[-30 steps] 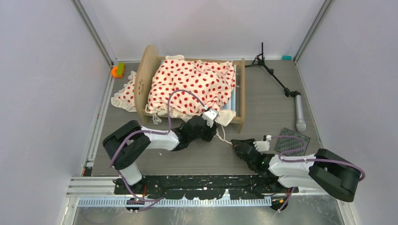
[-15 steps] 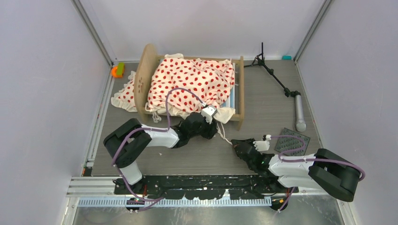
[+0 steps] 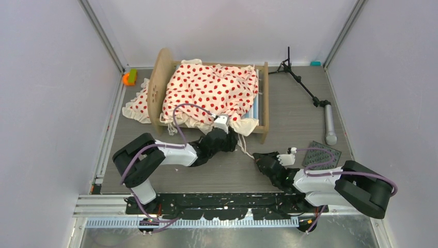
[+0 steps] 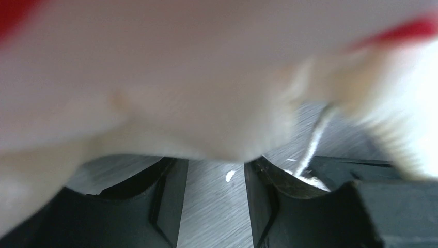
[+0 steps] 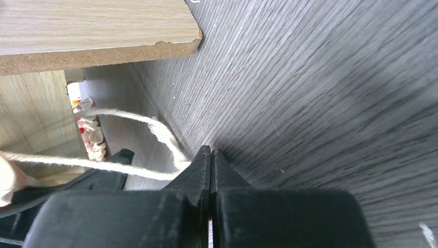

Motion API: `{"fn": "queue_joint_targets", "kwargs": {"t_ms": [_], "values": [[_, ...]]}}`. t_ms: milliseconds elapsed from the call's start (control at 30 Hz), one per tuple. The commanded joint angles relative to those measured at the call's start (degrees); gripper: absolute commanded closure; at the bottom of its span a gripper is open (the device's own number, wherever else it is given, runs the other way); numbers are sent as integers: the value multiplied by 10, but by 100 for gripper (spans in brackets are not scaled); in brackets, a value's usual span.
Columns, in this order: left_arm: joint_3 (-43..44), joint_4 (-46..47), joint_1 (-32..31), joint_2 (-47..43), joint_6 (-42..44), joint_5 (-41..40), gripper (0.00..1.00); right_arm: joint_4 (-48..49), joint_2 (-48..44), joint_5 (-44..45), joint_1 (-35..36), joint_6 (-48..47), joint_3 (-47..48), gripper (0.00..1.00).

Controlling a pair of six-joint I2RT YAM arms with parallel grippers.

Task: Set up the pet bed
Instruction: Tie the ropes to the bed frame.

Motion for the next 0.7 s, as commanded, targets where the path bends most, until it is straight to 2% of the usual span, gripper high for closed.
{"fn": "queue_joint_targets", "kwargs": {"t_ms": [0,100,667], "values": [[36,-127,-33,-26,-76,-176,55,16,12,18,-2,-10,13,100],[64,-176,-42,-12,-103,-201,54,24,18,16,-2,-10,11,100],[144,-207,-58,73,-161,-209,51,37,20,14,-4,-8,0,100]]}}
